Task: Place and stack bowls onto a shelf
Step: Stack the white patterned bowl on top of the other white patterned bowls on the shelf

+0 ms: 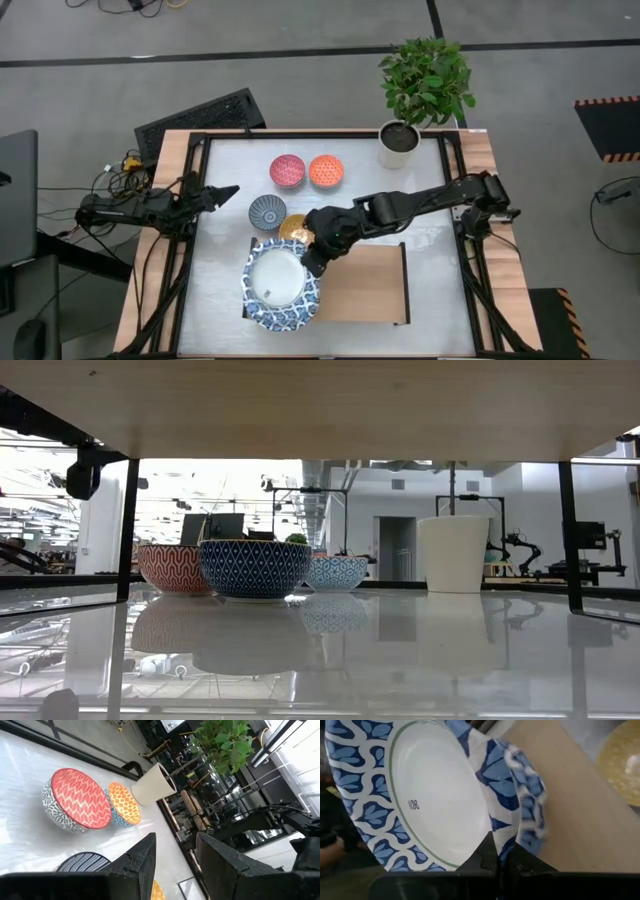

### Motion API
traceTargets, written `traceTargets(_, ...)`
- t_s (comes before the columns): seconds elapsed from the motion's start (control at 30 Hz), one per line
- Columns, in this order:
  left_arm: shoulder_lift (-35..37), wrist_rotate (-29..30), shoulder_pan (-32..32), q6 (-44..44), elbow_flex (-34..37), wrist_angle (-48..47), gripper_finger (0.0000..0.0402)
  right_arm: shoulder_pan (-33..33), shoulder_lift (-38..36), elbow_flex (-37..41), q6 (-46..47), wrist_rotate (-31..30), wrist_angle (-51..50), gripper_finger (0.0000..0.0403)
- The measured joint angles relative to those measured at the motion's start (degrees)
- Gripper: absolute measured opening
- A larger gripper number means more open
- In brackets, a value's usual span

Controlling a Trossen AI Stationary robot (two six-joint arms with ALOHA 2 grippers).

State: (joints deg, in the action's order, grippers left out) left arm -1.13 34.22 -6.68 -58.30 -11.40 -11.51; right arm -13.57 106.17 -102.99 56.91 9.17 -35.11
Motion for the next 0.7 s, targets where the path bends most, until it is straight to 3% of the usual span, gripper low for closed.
traceTargets(0.3, 0.00, -0.93, 0.02, 0.00, 0.00, -0.78, 0.0128, 0.60, 0.05, -0.04, -0.29, -0.08, -2.59, 0.0041)
traceTargets(0.7, 0.00, -0.94, 0.01, 0.48, 0.00, -1.14, 0.0128, 0.41, 0.05, -0.04, -1.52, 4.44, -2.73, 0.0107)
